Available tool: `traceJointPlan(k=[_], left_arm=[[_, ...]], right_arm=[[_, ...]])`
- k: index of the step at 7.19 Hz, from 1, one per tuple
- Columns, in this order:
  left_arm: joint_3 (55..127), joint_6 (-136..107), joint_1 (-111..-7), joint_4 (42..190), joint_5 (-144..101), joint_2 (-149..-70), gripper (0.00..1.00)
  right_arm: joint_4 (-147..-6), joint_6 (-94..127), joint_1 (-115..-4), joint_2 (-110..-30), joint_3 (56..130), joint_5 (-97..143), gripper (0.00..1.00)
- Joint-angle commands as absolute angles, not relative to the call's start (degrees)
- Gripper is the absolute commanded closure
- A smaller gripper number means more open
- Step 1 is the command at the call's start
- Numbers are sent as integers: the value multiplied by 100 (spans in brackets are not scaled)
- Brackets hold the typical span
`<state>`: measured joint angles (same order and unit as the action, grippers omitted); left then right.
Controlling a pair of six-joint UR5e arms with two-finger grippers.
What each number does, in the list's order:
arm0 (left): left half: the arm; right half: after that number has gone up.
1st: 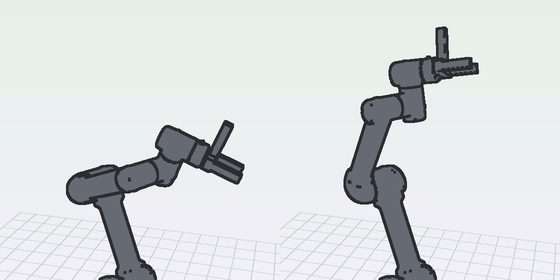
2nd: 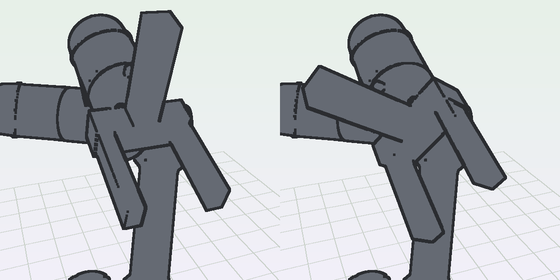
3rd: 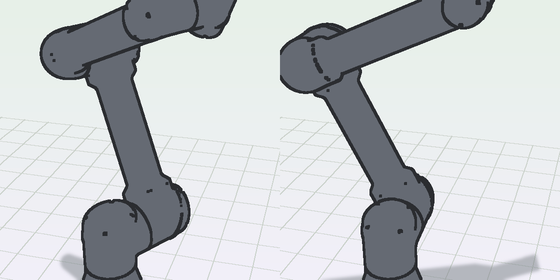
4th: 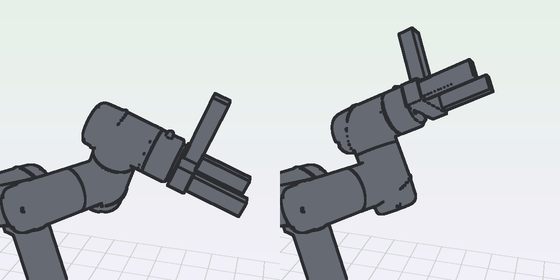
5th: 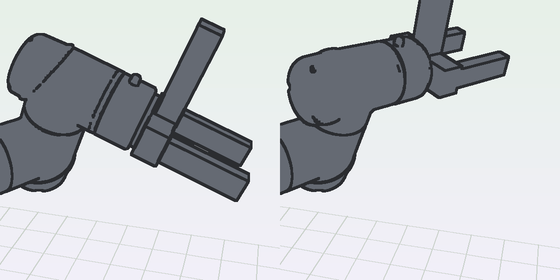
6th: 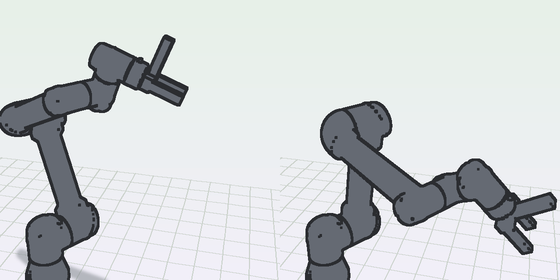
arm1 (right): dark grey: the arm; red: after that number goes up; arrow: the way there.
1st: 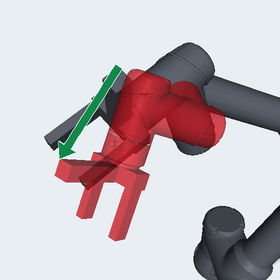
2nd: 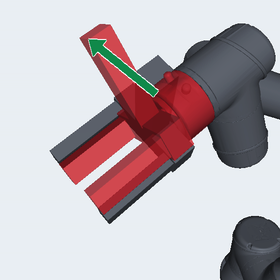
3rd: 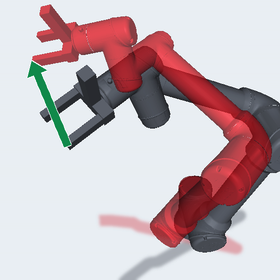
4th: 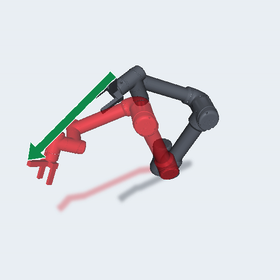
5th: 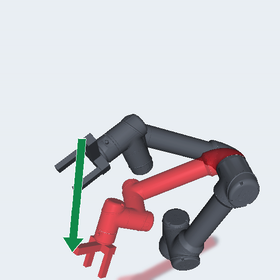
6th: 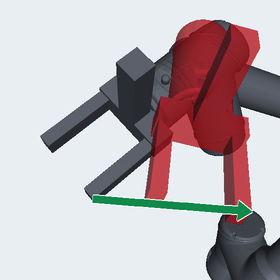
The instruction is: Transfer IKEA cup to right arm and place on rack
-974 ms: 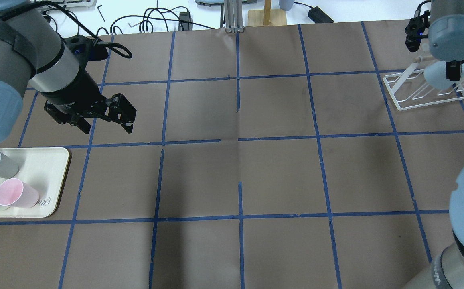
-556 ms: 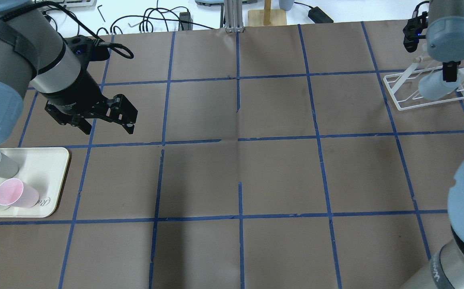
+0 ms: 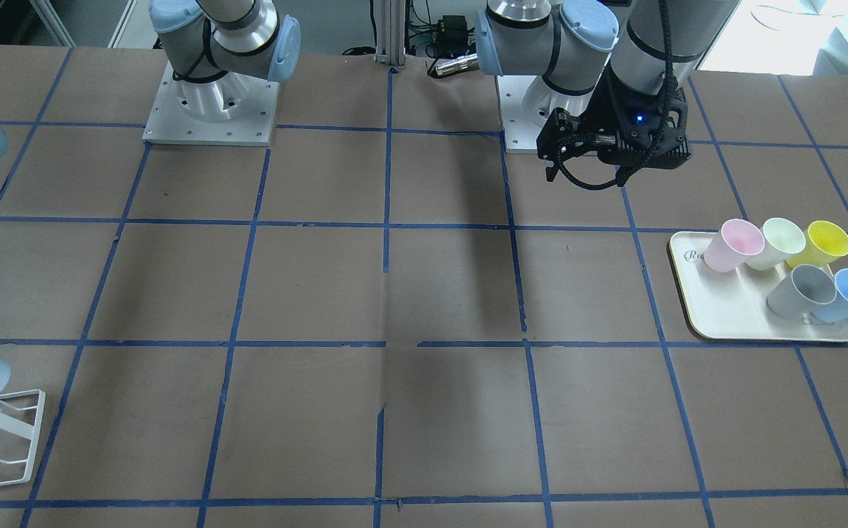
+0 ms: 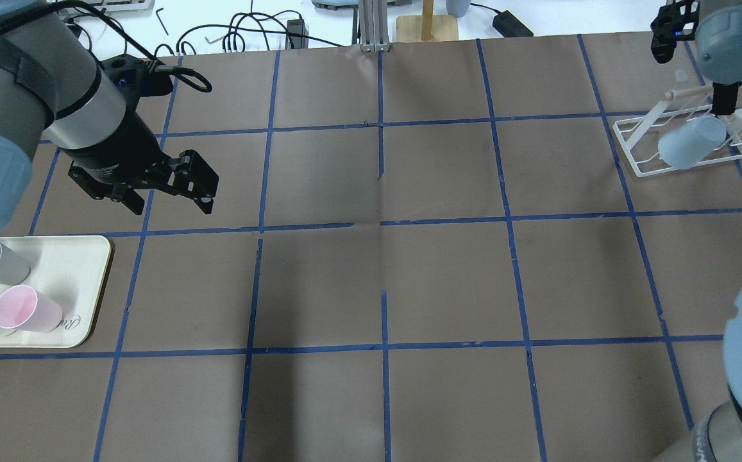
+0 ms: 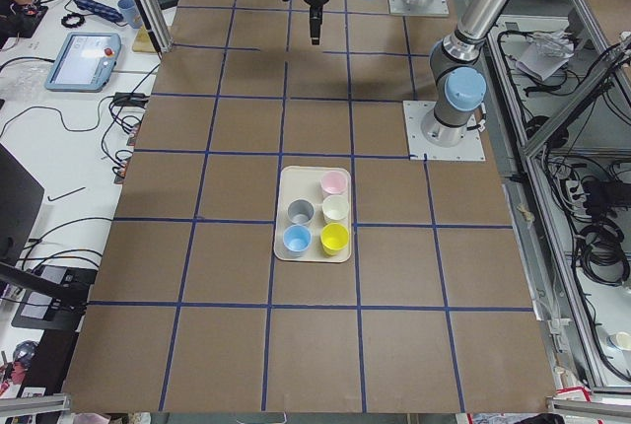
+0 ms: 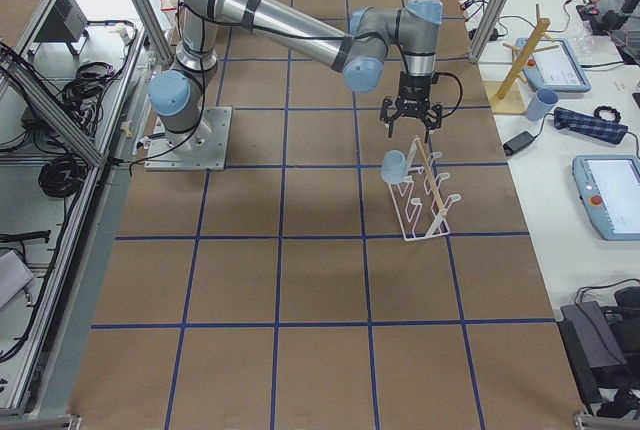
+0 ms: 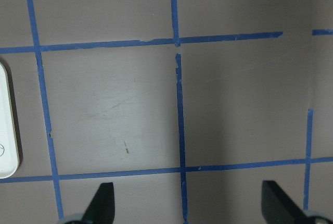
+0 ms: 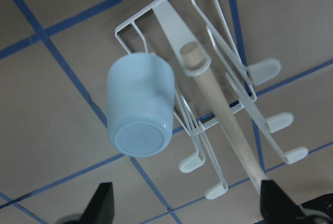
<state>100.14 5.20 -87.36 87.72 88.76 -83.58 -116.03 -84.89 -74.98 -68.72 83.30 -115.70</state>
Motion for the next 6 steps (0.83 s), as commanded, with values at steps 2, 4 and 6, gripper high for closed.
traceJointPlan(k=[2, 4, 6], left_arm=[[9993, 580, -8736, 8789, 8877, -8306, 0], [9993, 589, -8719, 8789, 8894, -8297, 0], [9993, 589, -8710, 8789, 8903, -8297, 0]], right_arm=[[-10501, -6873, -7927, -7915, 8375, -10571, 0], [-8951, -4902, -8006, -8479, 8446, -9155, 0], [-8930, -3001, -8881, -8779, 8533, -9114, 0]])
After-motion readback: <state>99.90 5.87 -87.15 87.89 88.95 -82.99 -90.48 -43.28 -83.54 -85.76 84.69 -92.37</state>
